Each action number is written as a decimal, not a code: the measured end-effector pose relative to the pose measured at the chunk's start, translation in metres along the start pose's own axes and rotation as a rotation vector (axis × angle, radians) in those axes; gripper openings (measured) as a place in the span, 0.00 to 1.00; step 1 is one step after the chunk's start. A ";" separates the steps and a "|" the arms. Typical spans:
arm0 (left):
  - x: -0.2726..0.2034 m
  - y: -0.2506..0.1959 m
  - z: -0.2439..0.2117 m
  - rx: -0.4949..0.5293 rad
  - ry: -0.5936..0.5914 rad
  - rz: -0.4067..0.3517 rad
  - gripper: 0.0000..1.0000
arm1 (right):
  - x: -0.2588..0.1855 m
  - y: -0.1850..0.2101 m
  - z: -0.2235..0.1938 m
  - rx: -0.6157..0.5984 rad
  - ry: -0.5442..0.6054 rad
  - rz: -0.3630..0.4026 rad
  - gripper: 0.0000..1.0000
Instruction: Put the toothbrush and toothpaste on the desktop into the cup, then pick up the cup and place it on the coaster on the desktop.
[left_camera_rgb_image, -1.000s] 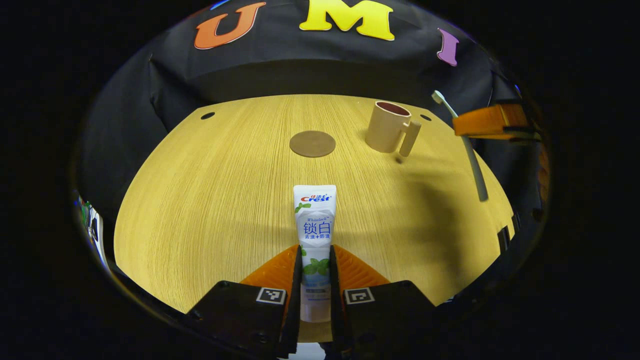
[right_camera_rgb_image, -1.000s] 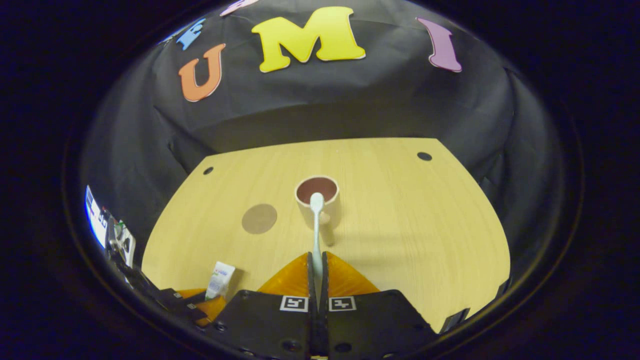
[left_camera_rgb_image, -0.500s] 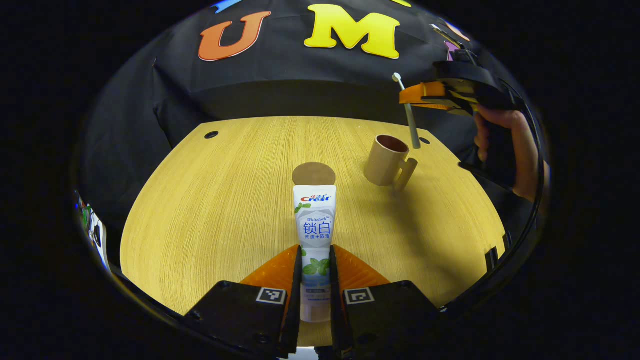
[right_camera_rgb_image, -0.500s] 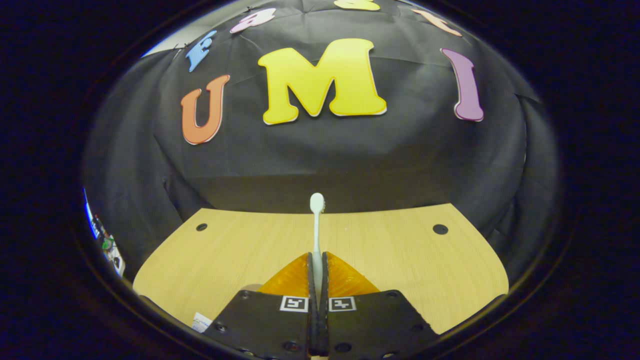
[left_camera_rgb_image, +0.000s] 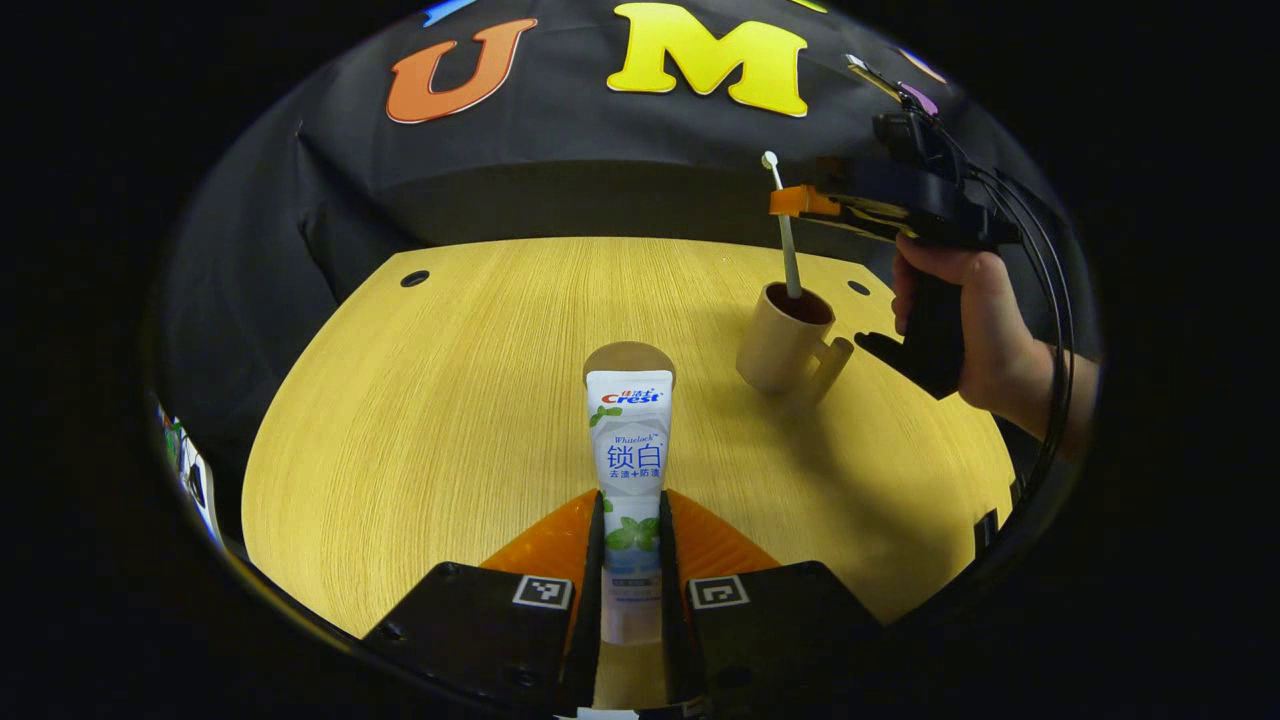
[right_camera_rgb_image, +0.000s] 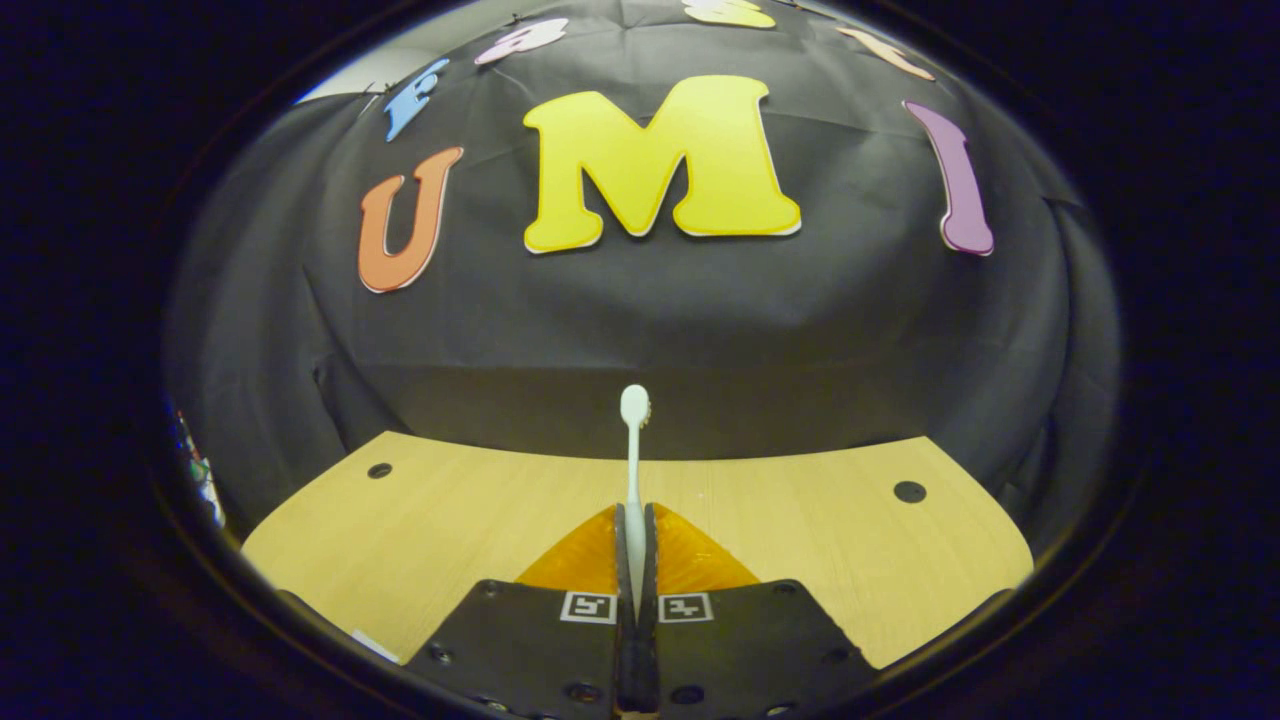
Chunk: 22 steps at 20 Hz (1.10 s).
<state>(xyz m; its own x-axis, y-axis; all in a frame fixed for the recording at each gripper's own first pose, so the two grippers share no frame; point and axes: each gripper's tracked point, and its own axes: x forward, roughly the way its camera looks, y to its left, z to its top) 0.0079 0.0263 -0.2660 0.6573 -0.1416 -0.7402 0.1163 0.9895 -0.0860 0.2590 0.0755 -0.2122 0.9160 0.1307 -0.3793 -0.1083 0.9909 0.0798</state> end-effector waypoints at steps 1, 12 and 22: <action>0.001 -0.001 0.000 0.003 0.001 -0.001 0.29 | -0.001 -0.001 -0.002 -0.002 0.001 -0.006 0.00; -0.008 0.001 0.006 -0.004 -0.038 0.010 0.28 | -0.021 -0.003 -0.019 -0.021 0.010 -0.013 0.21; -0.015 -0.030 0.079 0.017 -0.294 -0.028 0.28 | -0.070 -0.016 0.001 -0.028 -0.008 0.011 0.55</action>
<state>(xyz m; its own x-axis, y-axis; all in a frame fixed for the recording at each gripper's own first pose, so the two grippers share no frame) 0.0537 -0.0039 -0.1992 0.8408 -0.1737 -0.5127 0.1481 0.9848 -0.0908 0.1972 0.0502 -0.1859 0.9179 0.1411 -0.3708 -0.1289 0.9900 0.0575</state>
